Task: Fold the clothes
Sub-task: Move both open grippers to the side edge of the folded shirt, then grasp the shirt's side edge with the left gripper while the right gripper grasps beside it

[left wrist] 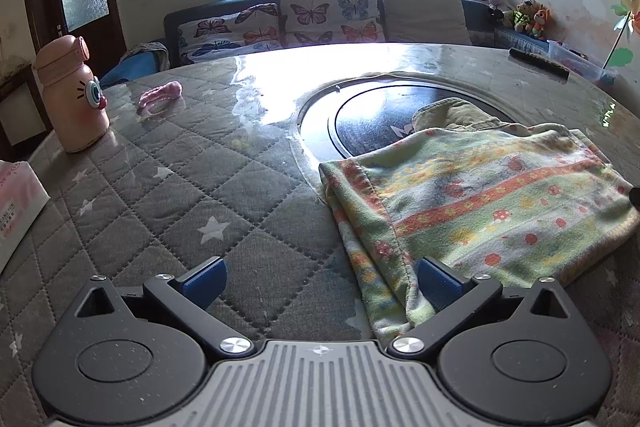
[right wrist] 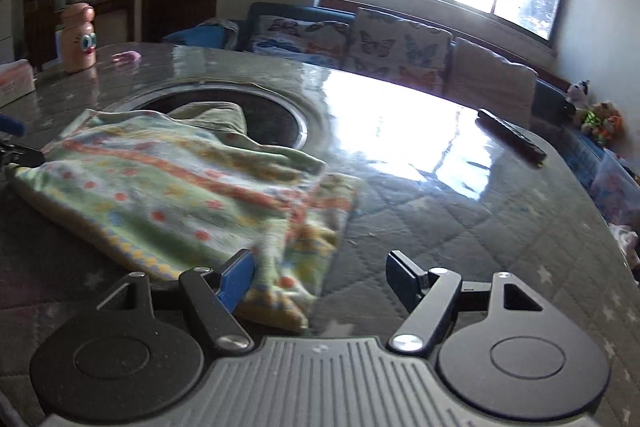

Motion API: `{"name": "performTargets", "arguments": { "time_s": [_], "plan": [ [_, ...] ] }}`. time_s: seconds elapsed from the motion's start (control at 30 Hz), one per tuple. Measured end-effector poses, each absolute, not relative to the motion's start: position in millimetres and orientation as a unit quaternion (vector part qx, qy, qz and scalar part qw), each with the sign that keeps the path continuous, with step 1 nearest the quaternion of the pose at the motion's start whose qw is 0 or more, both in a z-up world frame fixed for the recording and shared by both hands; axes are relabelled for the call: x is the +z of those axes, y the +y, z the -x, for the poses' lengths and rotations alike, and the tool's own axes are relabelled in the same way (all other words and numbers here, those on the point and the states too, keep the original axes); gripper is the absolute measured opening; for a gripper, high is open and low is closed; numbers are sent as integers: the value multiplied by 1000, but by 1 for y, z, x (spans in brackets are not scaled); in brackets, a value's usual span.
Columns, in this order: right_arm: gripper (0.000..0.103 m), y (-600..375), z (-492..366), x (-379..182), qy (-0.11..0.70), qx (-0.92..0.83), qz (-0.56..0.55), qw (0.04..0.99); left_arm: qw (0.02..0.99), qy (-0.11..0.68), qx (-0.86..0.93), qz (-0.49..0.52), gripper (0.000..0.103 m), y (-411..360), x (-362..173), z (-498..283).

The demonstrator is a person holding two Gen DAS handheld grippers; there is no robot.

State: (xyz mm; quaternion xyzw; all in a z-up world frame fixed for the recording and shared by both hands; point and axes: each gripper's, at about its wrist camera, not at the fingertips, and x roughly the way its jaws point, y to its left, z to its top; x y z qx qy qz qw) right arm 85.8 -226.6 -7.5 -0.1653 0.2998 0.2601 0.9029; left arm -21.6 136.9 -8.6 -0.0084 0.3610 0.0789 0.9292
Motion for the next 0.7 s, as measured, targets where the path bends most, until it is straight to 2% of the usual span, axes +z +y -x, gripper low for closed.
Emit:
{"name": "performTargets", "arguments": {
  "time_s": [0.37,0.7],
  "plan": [
    [74,-225,-88,-9,303,258,171,901,929,362,80,12,103,138,-6,22],
    [71,-169,-65,19,263,378,214,862,930,360,72,37,94,143,0,22]
  ]
}}
